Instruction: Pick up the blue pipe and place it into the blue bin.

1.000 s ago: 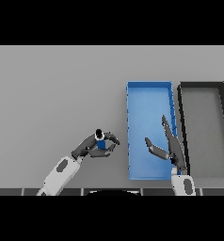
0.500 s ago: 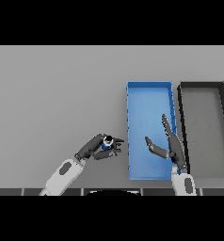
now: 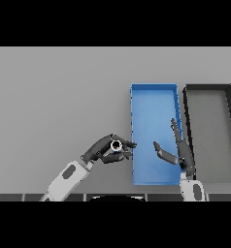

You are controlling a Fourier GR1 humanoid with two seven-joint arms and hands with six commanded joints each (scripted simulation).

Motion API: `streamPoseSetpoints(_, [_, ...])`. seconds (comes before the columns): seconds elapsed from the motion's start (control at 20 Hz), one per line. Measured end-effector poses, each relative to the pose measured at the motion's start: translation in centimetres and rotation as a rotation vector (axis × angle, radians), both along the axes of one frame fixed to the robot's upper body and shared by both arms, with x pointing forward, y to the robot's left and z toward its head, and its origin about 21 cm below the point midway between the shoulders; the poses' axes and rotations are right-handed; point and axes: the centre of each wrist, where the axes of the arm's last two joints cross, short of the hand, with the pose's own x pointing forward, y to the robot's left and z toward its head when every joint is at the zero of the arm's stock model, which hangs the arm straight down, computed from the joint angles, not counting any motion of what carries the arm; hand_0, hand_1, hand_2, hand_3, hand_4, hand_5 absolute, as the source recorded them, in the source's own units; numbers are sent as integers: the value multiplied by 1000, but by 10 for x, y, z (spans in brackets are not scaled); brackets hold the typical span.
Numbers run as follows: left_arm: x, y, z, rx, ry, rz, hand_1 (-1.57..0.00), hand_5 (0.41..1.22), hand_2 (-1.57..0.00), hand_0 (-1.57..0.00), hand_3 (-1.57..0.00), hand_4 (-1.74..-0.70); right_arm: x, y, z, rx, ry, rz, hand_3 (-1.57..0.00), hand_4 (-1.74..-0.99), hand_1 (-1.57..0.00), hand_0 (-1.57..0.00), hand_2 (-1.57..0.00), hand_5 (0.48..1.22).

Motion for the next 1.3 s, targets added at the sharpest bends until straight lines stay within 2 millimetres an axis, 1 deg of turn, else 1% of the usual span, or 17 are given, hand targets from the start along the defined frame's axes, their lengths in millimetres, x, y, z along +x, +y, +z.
streamPoseSetpoints(0.15, [-4, 1, 5, 24, -1, -9, -1567, 1219, -1567, -1566, -1496, -1739, -3, 5, -2, 3, -7, -12, 1, -1127, 1, 1, 1, 605])
streamPoseSetpoints(0.2, [-1, 1, 6, 27, 1, -2, -1568, 1219, -1568, -1567, -1496, -1740, -4, 5, -2, 3, -7, -20, 1, -1141, 1, 1, 1, 605])
streamPoseSetpoints(0.3, [-3, 0, 2, 49, 10, -5, -1569, 1219, -1569, -1568, -1495, -1740, -6, 5, -1, 3, -10, -26, 1, -1178, 1, 1, 1, 605])
streamPoseSetpoints(0.35, [-6, -3, 1, 47, 10, -10, -1569, 1219, -1569, -1569, -1494, -1740, -7, 5, -1, 2, -11, -27, 1, -1178, 1, 1, 1, 605])
streamPoseSetpoints(0.4, [-6, 0, 0, 51, 6, -6, -1570, 1219, -1570, -1569, -1495, -1740, -7, 5, -3, 6, -5, -31, 1, -1176, 1, 1, 1, 605])
streamPoseSetpoints(0.45, [-4, 0, 1, 56, 9, 2, -1570, 1220, -1570, -1570, -1495, -1741, -8, 6, 0, 15, -26, -23, 1, -1186, 1, 1, 1, 615])
streamPoseSetpoints(0.5, [-2, 1, 2, 50, 6, 2, -1570, 1220, -1570, -1570, -1495, -1741, -11, 2, 4, 39, -61, -2, 1, -1196, 1, 1, 1, 622])
streamPoseSetpoints(0.55, [-3, 0, 1, 52, 3, -5, -1570, 1220, -1570, -1570, -1496, -1741, -10, 2, 10, 85, -81, 37, 1, -1195, 1, 1, 1, 608])
streamPoseSetpoints(0.65, [1, -5, 6, 53, 10, -10, -1571, 1220, -1571, -1570, -1496, -1741, -6, -8, 28, 189, -98, 168, 1, -1231, 1, 1, 1, 572])
streamPoseSetpoints(0.75, [2, -6, 5, 56, 9, -14, -1571, 1221, -1571, -1571, -1494, -1741, -6, -11, 54, 201, -113, 304, 1, -1282, 1, 1, 1, 537])
streamPoseSetpoints(0.8, [0, -2, 4, 58, 0, -16, -1571, 1221, -1571, -1571, -1493, -1741, -2, -9, 69, 191, -118, 372, 1, -1303, 1, 1, 1, 515])
streamPoseSetpoints(0.9, [-2, -2, -1, 61, 3, -20, -1571, 1221, -1571, -1571, -1489, -1741, 3, -1, 93, 146, -83, 490, 1, -1319, 1, 1, 1, 501])
streamPoseSetpoints(1.0, [-2, -1, -1, 65, -2, -13, -1571, 1221, -1571, -1571, -1487, -1741, 4, 7, 109, 107, -59, 579, 1, -1306, 1, 1, 1, 502])
streamPoseSetpoints(1.05, [1, 0, 2, 65, -12, -18, -1571, 1221, -1571, -1571, -1486, -1741, 7, 12, 114, 91, -32, 607, 1, -1309, 1, 1, 1, 503])
streamPoseSetpoints(1.1, [0, -3, 1, 69, -8, -23, -1571, 1221, -1571, -1571, -1485, -1741, 12, 23, 117, 76, -31, 652, 1, -1314, 1, 1, 1, 510])
streamPoseSetpoints(1.15, [4, -2, 5, 69, -12, -16, -1571, 1221, -1571, -1571, -1484, -1741, 14, 28, 123, 57, -43, 694, 1, -1311, 1, 1, 1, 517])
streamPoseSetpoints(1.3, [0, -2, 4, 66, -4, -36, -1571, 1221, -1571, -1571, -1486, -1741, 24, 52, 135, -21, -67, 789, 1, -1276, 1, 1, 1, 527])
